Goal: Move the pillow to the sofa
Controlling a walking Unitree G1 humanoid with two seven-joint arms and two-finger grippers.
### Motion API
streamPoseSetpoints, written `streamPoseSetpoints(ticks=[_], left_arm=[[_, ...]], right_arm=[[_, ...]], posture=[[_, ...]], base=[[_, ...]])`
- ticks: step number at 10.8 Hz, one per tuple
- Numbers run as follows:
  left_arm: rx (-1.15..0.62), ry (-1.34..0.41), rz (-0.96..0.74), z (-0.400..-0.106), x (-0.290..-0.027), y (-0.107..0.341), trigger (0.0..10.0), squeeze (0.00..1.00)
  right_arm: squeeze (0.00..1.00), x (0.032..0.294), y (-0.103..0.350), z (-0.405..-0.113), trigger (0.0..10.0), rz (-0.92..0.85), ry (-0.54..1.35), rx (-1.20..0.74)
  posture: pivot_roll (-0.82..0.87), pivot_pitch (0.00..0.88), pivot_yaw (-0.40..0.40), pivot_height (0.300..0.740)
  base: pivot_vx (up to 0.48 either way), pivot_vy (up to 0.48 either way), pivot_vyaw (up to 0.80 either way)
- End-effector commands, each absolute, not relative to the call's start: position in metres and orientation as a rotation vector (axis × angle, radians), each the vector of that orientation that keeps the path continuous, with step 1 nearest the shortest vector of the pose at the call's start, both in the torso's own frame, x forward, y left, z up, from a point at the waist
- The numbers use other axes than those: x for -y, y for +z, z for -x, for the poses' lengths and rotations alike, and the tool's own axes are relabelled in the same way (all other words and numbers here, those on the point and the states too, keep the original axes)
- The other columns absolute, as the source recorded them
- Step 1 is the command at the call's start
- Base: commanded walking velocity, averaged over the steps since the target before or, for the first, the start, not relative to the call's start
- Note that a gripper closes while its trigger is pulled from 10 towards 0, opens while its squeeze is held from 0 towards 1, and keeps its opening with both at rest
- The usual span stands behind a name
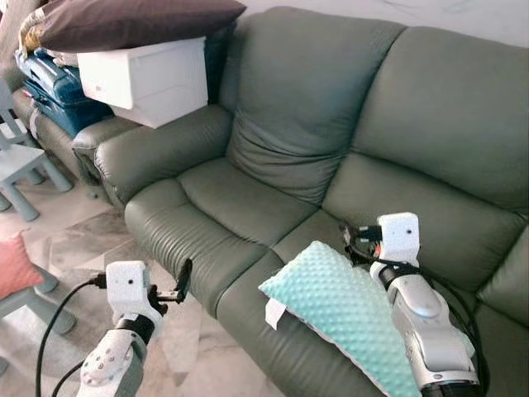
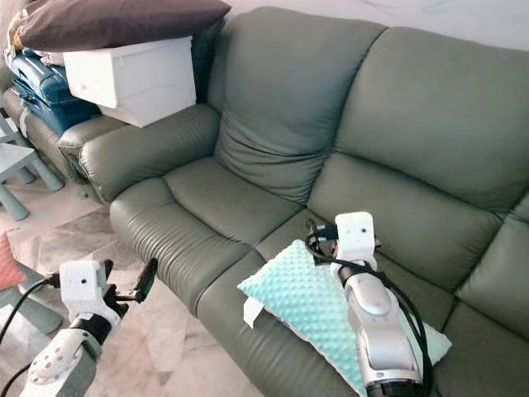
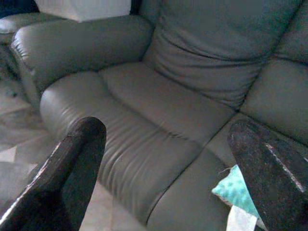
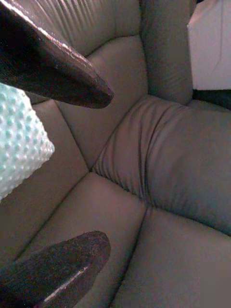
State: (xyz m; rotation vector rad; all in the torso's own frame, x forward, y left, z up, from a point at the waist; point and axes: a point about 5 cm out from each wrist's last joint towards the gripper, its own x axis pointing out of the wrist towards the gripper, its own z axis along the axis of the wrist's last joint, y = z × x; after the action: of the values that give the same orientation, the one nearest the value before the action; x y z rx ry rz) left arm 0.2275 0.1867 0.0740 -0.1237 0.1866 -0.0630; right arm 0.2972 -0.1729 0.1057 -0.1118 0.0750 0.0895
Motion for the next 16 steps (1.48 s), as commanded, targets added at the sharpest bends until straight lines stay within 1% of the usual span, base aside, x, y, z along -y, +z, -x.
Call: streamPoseSetpoints(ticks=[1, 6, 9, 11, 13, 14, 16], left_arm=[[-0.192, -0.046, 0.108, -0.226, -0.191, 0.076, 10.0, 0.0], [-0.194, -0.039, 0.099, -0.225, -0.191, 0.081, 10.0, 0.0], [-0.202, -0.018, 0.103, -0.22, -0.191, 0.079, 10.0, 0.0], [-0.204, -0.034, 0.085, -0.222, -0.19, 0.08, 10.0, 0.0], [-0.193, 0.006, 0.089, -0.218, -0.195, 0.083, 10.0, 0.0], [-0.204, 0.02, 0.087, -0.215, -0.198, 0.079, 10.0, 0.0], [-0.194, 0.028, 0.077, -0.218, -0.198, 0.082, 10.0, 0.0]], right_arm=[[0.0, 0.167, 0.11, -0.296, 10.0, 0.122, 0.108, -0.07], [0.0, 0.163, 0.109, -0.298, 10.0, 0.122, 0.123, -0.092], [0.0, 0.165, 0.107, -0.293, 10.0, 0.131, 0.125, -0.098], [0.0, 0.164, 0.108, -0.296, 10.0, 0.133, 0.119, -0.097], [0.0, 0.154, 0.106, -0.298, 10.0, 0.143, 0.17, -0.097], [0.0, 0.155, 0.106, -0.3, 10.0, 0.147, 0.163, -0.1], [0.0, 0.146, 0.105, -0.301, 10.0, 0.141, 0.194, -0.095]], posture=[[-0.16, 0.0, 0.04, 0.74], [-0.14, 0.0, 0.037, 0.74], [-0.14, 0.0, 0.034, 0.74], [-0.13, 0.0, 0.025, 0.74], [-0.11, 0.0, 0.017, 0.74], [-0.11, 0.0, 0.017, 0.74], [-0.09, 0.0, 0.021, 0.74]], base=[[0.0, 0.0, 0.0], [0.0, 0.0, 0.0], [0.0, 0.0, 0.0], [0.0, 0.0, 0.0], [0.0, 0.0, 0.0], [0.0, 0.0, 0.8], [0.0, 0.0, 0.8]])
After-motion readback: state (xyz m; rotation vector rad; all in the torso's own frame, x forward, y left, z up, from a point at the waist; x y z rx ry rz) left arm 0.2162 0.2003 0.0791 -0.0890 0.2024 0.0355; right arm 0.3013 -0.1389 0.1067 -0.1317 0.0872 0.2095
